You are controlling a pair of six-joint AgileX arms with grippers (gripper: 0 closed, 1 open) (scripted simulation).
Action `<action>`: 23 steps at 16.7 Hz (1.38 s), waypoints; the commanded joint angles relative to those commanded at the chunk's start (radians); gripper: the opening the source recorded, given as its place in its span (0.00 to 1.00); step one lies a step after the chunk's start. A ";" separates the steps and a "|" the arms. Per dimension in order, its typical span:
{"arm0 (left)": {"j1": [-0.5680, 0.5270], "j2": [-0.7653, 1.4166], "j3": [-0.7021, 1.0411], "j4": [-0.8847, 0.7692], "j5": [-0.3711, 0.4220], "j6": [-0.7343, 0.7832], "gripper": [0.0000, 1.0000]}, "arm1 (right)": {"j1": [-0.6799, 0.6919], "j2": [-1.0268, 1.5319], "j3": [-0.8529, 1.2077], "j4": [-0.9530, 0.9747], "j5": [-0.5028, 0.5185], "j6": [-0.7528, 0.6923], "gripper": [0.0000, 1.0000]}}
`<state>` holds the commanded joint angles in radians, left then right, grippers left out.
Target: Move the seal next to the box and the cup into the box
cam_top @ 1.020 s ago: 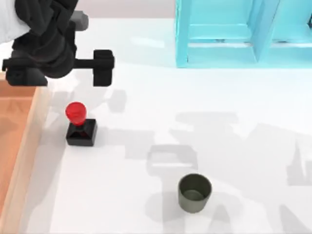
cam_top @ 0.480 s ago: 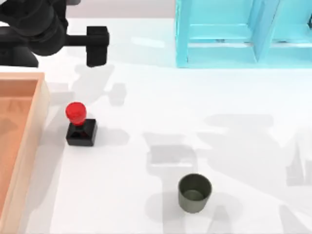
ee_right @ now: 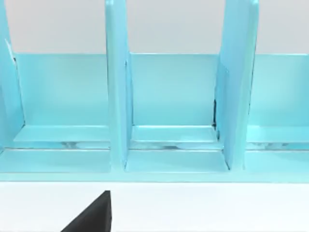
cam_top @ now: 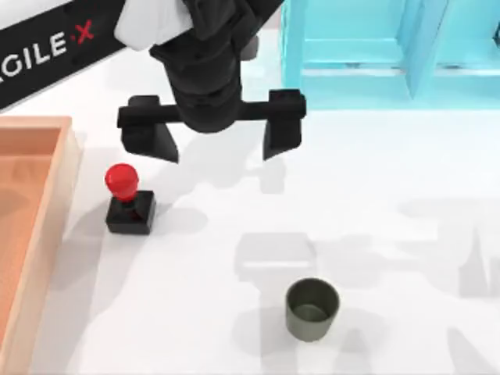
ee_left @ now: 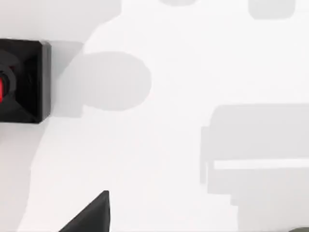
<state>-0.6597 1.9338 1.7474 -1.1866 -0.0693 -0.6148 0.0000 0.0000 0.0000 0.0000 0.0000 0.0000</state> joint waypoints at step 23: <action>-0.368 0.289 -0.056 0.146 0.072 -0.383 1.00 | 0.000 0.000 0.000 0.000 0.000 0.000 1.00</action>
<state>-1.0275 2.2229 1.6915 -1.0408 0.0029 -0.9978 0.0000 0.0000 0.0000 0.0000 0.0000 0.0000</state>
